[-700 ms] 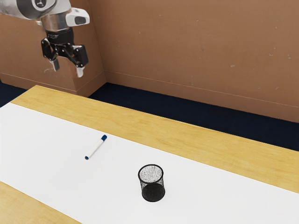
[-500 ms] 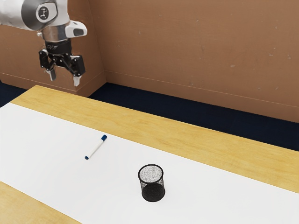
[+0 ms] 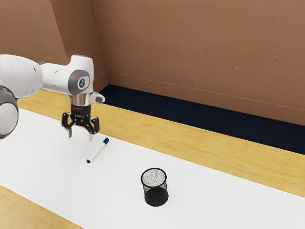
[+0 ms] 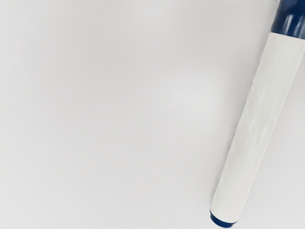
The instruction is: Put the marker into the pen holder.
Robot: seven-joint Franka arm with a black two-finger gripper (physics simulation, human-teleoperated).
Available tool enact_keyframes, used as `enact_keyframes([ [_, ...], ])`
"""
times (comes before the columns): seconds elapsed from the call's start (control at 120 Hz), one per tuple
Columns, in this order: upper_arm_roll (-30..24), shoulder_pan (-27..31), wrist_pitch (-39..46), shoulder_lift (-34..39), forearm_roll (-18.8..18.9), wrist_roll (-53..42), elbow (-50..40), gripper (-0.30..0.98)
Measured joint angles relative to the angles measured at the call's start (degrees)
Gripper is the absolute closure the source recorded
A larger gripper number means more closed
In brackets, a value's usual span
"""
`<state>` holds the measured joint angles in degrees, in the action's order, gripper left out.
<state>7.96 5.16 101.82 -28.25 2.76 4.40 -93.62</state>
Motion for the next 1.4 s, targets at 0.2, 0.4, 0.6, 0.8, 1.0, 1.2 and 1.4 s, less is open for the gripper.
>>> enact_keyframes([
  [0.2,-0.6,0.0,3.8,-8.1,-2.7,-1.5,5.0,0.01],
  [0.4,-2.0,0.0,6.3,-12.6,-3.6,-2.9,9.4,0.01],
  [0.6,-2.0,0.0,7.2,-12.7,-3.8,-4.0,9.7,0.23],
  [0.8,-2.0,0.0,7.6,-12.7,-3.9,-4.7,9.7,0.57],
  [1.0,-2.0,-0.1,7.9,-12.8,-3.6,-5.0,9.7,0.72],
  [1.2,-2.0,-0.1,8.1,-12.4,-2.8,-5.1,9.6,0.77],
  [1.4,-4.3,-0.8,10.9,-4.2,1.8,-4.9,6.4,0.78],
])
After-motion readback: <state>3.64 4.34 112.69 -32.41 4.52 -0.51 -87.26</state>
